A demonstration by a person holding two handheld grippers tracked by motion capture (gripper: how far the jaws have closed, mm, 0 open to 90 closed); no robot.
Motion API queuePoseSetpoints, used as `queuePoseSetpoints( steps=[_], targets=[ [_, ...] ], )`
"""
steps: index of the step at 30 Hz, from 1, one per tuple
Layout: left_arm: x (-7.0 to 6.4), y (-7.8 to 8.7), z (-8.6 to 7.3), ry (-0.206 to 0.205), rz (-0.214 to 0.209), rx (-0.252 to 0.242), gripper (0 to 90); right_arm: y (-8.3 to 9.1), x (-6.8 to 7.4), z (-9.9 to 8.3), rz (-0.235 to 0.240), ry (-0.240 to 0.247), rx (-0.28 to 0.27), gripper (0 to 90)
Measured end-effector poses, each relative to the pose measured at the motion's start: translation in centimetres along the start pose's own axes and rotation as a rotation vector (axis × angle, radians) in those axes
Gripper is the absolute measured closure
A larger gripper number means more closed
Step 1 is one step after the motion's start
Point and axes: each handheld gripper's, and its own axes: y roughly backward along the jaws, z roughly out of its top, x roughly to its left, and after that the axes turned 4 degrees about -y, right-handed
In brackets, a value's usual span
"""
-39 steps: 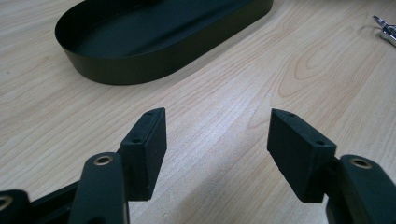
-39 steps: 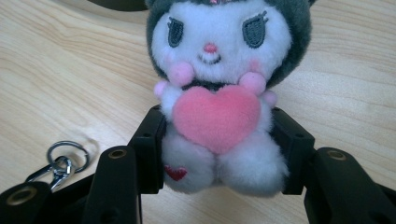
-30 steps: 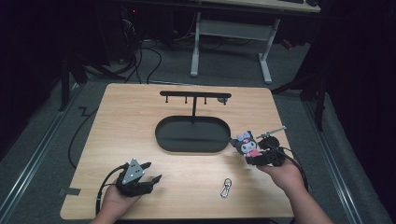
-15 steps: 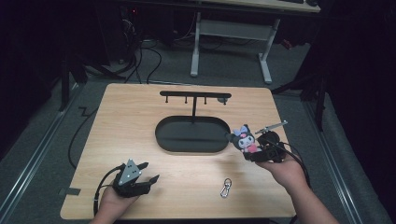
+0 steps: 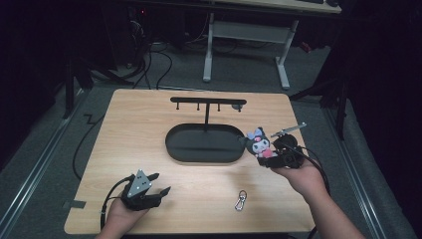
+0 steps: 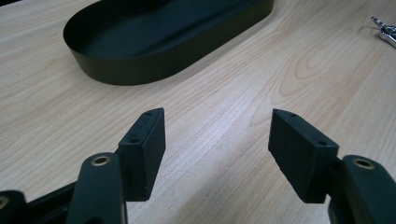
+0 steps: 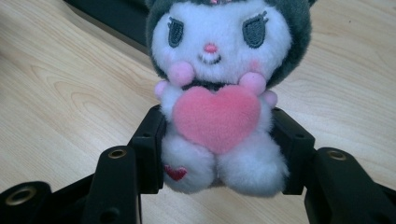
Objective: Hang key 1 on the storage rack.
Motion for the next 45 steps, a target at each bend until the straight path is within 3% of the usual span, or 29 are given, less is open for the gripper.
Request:
queuePoseSetpoints(
  steps=[26, 45],
  targets=[
    [-0.1, 0.1, 0.1, -0.007, -0.008, -0.007, 37.3, 1.5, 1.3, 5.1, 0.030, 0.014, -0.049, 47.4],
    [-0.2, 0.0, 0.2, -0.022, -0.016, -0.002, 37.3, 3.0, 2.0, 7.9, 0.018, 0.008, -0.068, 47.4]
  ],
)
